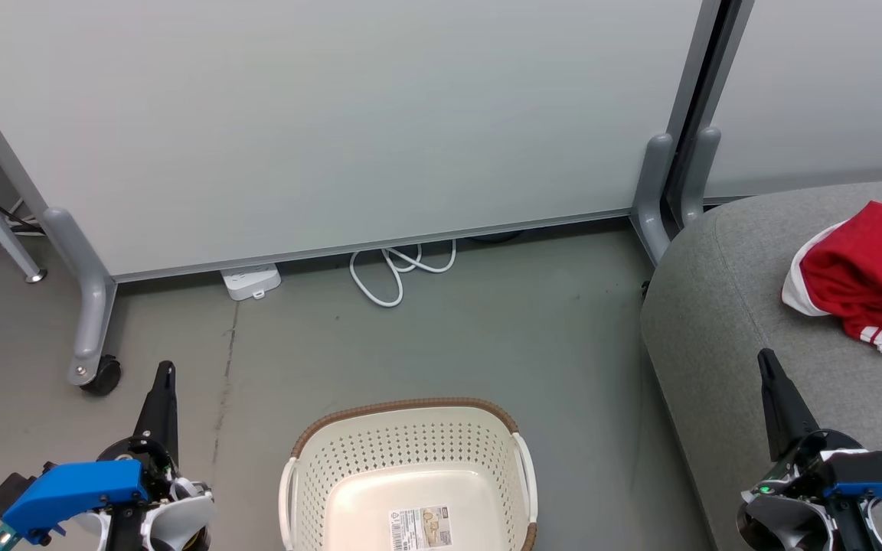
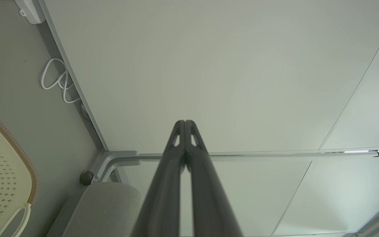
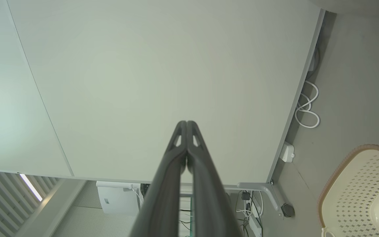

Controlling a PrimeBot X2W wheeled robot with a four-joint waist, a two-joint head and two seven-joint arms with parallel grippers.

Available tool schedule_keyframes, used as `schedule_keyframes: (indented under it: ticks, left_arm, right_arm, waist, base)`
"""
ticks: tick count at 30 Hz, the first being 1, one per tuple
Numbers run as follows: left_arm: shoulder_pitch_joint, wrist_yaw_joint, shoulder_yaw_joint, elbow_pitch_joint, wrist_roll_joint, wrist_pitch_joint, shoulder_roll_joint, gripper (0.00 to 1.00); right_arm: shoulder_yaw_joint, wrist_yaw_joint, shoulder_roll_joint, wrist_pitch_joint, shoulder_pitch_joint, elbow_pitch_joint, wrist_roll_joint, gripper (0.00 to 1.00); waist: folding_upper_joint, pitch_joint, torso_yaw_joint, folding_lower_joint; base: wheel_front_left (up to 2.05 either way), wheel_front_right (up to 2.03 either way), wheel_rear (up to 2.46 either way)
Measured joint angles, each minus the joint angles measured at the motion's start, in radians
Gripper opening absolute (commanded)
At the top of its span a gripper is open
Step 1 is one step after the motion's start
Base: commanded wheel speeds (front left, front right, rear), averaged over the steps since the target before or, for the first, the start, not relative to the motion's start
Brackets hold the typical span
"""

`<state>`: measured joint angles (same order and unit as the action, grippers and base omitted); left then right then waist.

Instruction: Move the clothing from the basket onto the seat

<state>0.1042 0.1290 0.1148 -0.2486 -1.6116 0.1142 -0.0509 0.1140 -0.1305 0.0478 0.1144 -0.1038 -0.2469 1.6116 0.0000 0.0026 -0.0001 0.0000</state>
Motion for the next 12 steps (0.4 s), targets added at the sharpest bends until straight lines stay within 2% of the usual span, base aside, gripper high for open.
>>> schedule_keyframes:
  ticks: [12]
  left_arm:
    - [0.000,0.000,0.000,0.000,0.000,0.000,0.000,0.00]
  right_arm:
    - [0.000,0.000,0.000,0.000,0.000,0.000,0.000,0.00]
  waist:
    - [0.0000,0.000,0.000,0.0000]
  base:
    - [0.00,0.00,0.00]
